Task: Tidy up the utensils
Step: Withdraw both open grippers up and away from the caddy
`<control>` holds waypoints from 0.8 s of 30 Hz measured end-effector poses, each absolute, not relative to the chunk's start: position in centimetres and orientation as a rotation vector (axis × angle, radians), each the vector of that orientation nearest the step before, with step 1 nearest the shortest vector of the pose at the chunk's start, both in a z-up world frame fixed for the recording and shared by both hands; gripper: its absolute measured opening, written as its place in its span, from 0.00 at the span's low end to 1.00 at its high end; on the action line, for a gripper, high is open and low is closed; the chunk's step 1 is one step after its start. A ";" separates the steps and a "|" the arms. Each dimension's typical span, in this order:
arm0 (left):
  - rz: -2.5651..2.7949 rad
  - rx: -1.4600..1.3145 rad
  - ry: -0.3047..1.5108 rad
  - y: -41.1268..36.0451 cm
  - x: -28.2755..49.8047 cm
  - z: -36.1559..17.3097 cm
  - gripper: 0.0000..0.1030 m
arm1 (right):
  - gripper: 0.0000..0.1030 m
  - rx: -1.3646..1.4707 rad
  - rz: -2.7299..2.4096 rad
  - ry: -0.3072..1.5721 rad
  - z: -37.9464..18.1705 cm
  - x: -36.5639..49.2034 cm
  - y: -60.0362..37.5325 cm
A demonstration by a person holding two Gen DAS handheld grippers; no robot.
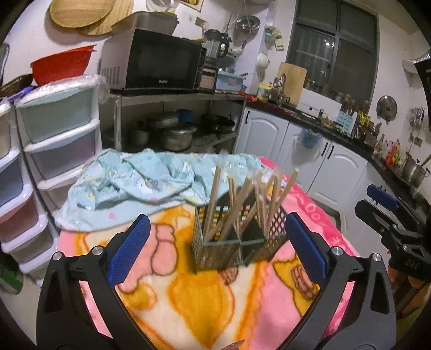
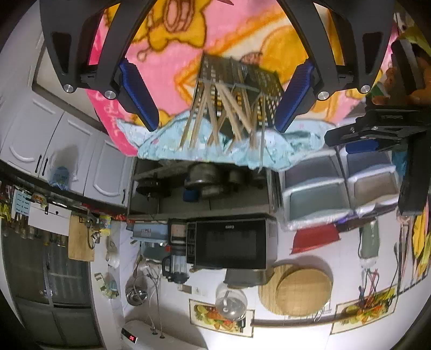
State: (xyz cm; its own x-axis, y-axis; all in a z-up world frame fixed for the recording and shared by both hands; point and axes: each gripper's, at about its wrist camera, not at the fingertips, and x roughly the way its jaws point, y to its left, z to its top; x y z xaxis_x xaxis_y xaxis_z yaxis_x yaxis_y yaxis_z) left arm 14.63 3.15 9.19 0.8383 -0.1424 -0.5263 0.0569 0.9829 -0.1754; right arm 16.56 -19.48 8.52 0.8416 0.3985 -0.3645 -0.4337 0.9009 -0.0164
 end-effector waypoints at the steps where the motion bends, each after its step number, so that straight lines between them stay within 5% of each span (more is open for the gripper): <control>1: -0.102 -0.156 0.569 3.1 14.3 8.9 0.90 | 0.83 -0.105 0.439 0.368 8.2 16.3 -19.5; 24: -0.049 -0.126 0.642 1.7 9.3 2.4 0.90 | 0.91 -0.152 0.436 0.539 -0.4 12.9 -19.2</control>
State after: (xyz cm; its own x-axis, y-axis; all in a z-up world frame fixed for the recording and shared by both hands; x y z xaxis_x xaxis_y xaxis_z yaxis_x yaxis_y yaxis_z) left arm 9.26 1.71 2.42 0.8002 -0.0842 -0.5938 0.0060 0.9912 -0.1325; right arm 12.87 -19.24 -0.36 0.7696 0.3610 -0.5266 -0.4398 0.8977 -0.0273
